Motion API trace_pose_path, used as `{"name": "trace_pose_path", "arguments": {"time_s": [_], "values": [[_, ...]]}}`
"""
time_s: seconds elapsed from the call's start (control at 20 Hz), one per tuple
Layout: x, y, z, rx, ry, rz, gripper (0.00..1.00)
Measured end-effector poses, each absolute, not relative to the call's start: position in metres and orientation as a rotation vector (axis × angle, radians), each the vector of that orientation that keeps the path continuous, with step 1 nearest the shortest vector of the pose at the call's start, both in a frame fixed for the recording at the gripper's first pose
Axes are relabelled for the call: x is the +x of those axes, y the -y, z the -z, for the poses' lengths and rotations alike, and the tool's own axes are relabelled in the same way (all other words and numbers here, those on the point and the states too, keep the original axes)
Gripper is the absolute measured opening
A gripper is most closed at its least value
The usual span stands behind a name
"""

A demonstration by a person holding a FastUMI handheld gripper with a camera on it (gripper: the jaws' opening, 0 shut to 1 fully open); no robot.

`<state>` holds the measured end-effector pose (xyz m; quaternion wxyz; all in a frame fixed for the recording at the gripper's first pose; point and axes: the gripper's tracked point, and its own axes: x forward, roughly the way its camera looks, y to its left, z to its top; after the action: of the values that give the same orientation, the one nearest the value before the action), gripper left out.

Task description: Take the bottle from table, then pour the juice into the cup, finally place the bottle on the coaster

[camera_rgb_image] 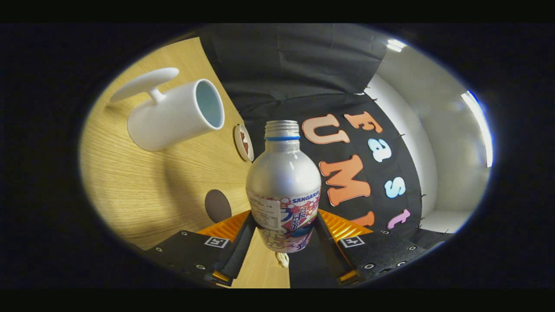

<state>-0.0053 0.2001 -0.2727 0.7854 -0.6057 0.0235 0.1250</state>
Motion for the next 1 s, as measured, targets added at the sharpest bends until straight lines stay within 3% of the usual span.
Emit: {"name": "trace_pose_path", "arguments": {"time_s": [1.0], "values": [[0.012, -0.214, 0.260, -1.567, 0.138, -0.328, 0.77]]}}
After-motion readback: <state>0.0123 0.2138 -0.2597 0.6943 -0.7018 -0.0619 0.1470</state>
